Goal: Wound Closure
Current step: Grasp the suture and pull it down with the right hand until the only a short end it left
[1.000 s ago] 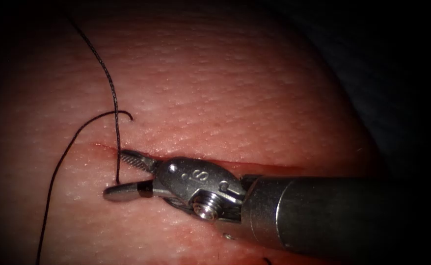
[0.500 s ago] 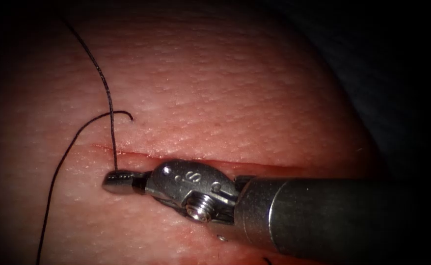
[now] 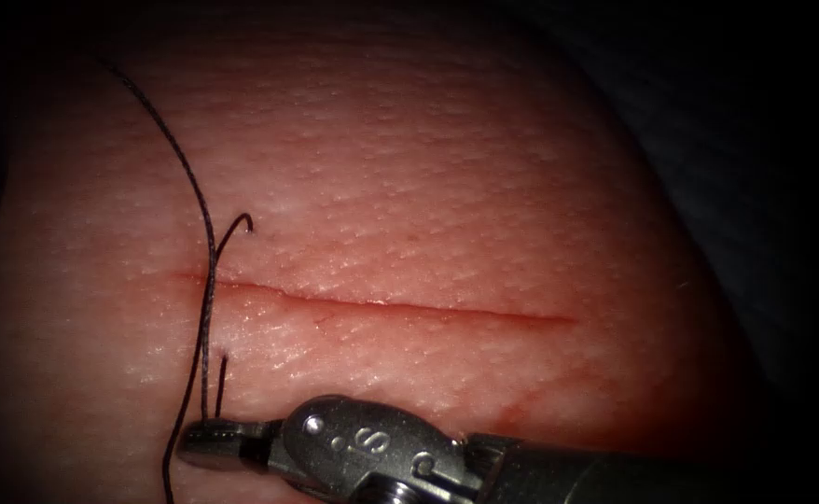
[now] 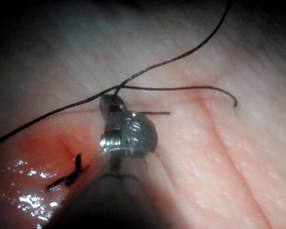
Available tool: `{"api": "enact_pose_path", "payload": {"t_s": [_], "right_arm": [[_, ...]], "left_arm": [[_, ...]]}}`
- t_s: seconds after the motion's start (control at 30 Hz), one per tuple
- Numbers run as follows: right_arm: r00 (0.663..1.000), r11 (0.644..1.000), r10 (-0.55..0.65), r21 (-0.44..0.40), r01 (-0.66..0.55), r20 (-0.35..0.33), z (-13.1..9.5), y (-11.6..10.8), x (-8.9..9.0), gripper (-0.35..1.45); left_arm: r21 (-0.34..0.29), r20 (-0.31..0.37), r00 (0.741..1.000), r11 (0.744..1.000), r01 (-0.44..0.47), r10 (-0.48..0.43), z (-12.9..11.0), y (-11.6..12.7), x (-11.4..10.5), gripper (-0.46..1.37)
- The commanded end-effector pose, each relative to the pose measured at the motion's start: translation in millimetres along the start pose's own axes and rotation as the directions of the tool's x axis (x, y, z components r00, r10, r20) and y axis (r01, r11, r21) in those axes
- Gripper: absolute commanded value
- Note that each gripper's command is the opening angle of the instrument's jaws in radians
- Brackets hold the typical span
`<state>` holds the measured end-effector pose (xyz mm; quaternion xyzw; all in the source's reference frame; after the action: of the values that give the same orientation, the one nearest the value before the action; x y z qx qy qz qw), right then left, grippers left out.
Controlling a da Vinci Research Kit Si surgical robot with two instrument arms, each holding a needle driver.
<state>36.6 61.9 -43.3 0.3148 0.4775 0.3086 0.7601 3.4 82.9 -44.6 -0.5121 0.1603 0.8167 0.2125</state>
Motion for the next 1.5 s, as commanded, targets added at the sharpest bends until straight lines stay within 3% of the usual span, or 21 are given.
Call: {"api": "enact_pose_path", "payload": {"t_s": [0.03, 0.37, 0.53, 0.63, 0.67, 0.7, 0.73, 0.77, 0.8, 1.1, 1.27, 1.5], "right_arm": [[1.0, 1.0, 0.0, 0.009, 0.0, 0.006, 0.0, -0.8, 0.2, -0.35], [0.999, 0.998, -0.001, 0.065, -0.001, 0.033, 1.3, -9.2, 2.7, -0.35], [1.0, 0.997, -0.006, 0.071, 0.004, 0.03, 1.7, -10.7, 4.0, -0.35], [0.998, 0.996, -0.062, 0.068, 0.062, 0.011, 1.8, -9.9, 5.0, -0.35], [0.997, 0.996, -0.073, 0.058, 0.073, 0.001, 1.7, -9.6, 5.1, -0.21], [0.996, 0.995, -0.09, 0.03, 0.091, -0.023, 1.1, -8.5, 5.5, 0.7], [0.995, 0.995, -0.094, 0.03, 0.095, -0.026, 1.0, -8.3, 5.5, 0.8], [0.993, 0.993, -0.11, 0.026, 0.111, -0.038, 0.3, -7.6, 5.8, 1.11], [0.992, 0.993, -0.116, 0.018, 0.117, -0.046, -0.5, -7.0, 6.1, 1.23], [0.977, 0.98, -0.198, -0.031, 0.196, -0.075, -8.0, -3.7, 7.6, 1.24], [0.972, 0.973, -0.222, -0.074, 0.217, -0.072, -9.6, -0.4, 7.2, 1.25], [0.965, 0.965, -0.25, -0.108, 0.241, -0.08, -9.9, 4.1, 6.1, 1.33]], "left_arm": [[-0.014, 0.001, 1.0, 1.0, 0.003, -0.003, -0.2, 0.1, -0.1, -0.35], [-0.019, 0.006, 1.0, 1.0, 0.017, -0.017, -2.9, 0.0, -0.3, -0.35], [-0.012, 0.013, 1.0, 1.0, 0.026, -0.026, -4.1, -0.6, -0.6, -0.35], [-0.004, 0.019, 0.999, 1.0, 0.03, -0.03, -4.9, -1.1, -1.0, -0.35], [-0.001, 0.022, 0.999, 1.0, 0.029, -0.029, -5.1, -1.3, -1.1, -0.35], [0.01, 0.031, 0.999, 1.0, 0.027, -0.028, -5.8, -1.9, -1.5, -0.35], [0.012, 0.032, 0.999, 1.0, 0.027, -0.027, -5.9, -2.0, -1.6, -0.35], [0.027, 0.043, 0.999, 0.999, 0.024, -0.025, -6.6, -2.5, -1.9, -0.35], [0.037, 0.051, 0.998, 0.999, 0.022, -0.024, -7.0, -3.0, -2.2, -0.35], [0.109, 0.116, 0.993, 0.994, 0.009, -0.021, -11.7, -7.7, -4.5, -0.35], [0.137, 0.137, 0.99, 0.991, 0.001, -0.019, -13.1, -8.7, -5.1, -0.35], [0.164, 0.164, 0.986, 0.986, -0.015, -0.012, -15.9, -10.6, -5.8, -0.35]]}}
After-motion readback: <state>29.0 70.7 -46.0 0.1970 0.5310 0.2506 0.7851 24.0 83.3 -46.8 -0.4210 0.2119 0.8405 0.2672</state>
